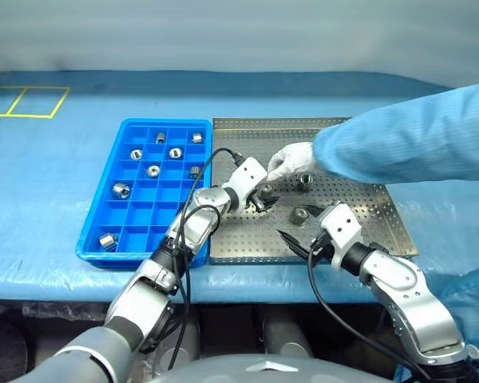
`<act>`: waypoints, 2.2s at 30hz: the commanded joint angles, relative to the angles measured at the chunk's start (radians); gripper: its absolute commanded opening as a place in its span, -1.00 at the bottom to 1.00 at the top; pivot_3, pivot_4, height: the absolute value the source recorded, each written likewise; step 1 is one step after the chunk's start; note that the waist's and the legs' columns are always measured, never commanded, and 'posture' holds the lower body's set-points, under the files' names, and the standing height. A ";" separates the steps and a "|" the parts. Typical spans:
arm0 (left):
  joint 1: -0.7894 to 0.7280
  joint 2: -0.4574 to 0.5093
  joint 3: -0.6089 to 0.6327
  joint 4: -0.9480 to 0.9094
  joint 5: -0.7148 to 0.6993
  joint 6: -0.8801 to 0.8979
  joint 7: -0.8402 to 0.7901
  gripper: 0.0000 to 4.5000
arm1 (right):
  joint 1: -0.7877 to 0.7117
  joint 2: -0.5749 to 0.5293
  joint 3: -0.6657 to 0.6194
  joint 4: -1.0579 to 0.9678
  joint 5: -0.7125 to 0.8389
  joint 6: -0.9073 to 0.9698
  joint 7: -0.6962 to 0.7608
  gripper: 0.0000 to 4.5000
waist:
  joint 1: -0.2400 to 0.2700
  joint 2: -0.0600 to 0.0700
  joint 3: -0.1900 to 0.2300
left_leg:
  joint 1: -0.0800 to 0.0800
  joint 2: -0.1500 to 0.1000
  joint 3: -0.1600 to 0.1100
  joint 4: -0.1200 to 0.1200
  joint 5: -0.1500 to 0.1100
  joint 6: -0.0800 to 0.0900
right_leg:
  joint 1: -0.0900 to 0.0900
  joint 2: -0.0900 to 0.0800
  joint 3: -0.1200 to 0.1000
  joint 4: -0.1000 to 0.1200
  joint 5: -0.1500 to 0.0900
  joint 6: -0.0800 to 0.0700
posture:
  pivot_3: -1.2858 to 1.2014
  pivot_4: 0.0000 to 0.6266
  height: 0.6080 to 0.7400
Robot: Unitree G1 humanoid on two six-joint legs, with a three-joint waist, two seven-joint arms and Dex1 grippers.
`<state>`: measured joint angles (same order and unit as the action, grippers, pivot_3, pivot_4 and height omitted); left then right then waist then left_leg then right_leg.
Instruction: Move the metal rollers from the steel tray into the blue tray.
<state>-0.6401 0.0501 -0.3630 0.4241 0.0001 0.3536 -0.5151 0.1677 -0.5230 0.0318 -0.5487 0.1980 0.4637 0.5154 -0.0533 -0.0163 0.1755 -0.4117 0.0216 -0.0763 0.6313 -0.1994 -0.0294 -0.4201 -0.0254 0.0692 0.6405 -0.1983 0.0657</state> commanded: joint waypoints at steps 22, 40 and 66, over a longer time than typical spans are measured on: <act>0.022 0.046 0.066 -0.141 0.020 -0.004 0.002 0.98 | -0.024 0.000 0.001 -0.018 -0.019 -0.005 -0.013 1.00 | -0.013 0.000 0.000 | 0.001 0.000 0.000 0.000 0.000 0.000 | 0.000 0.000 0.001 0.001 0.000 0.000 | -0.01 -0.52 1.00; -0.088 0.009 0.085 -0.050 0.083 0.041 0.105 0.98 | -0.043 0.010 0.025 -0.006 -0.031 -0.008 -0.011 1.00 | -0.008 0.000 0.000 | 0.001 0.000 0.000 0.001 0.000 0.000 | 0.001 0.000 0.001 0.001 0.001 0.001 | 0.00 -0.52 1.00; -0.235 0.145 0.044 0.050 0.099 0.206 -0.119 0.98 | -0.018 0.081 0.054 0.027 -0.076 -0.069 -0.055 1.00 | -0.016 0.000 0.000 | 0.001 0.000 0.000 0.000 0.000 0.000 | 0.000 0.000 0.001 0.002 0.001 0.002 | -0.03 -0.52 1.00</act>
<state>-0.8365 0.1844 -0.2984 0.4785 0.0727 0.5800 -0.6173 0.1453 -0.4481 0.0951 -0.5120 0.1234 0.4201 0.4674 -0.0694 -0.0163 0.1756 -0.4110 0.0212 -0.0764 0.6316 -0.1992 -0.0295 -0.4200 -0.0251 0.0702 0.6423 -0.1971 0.0678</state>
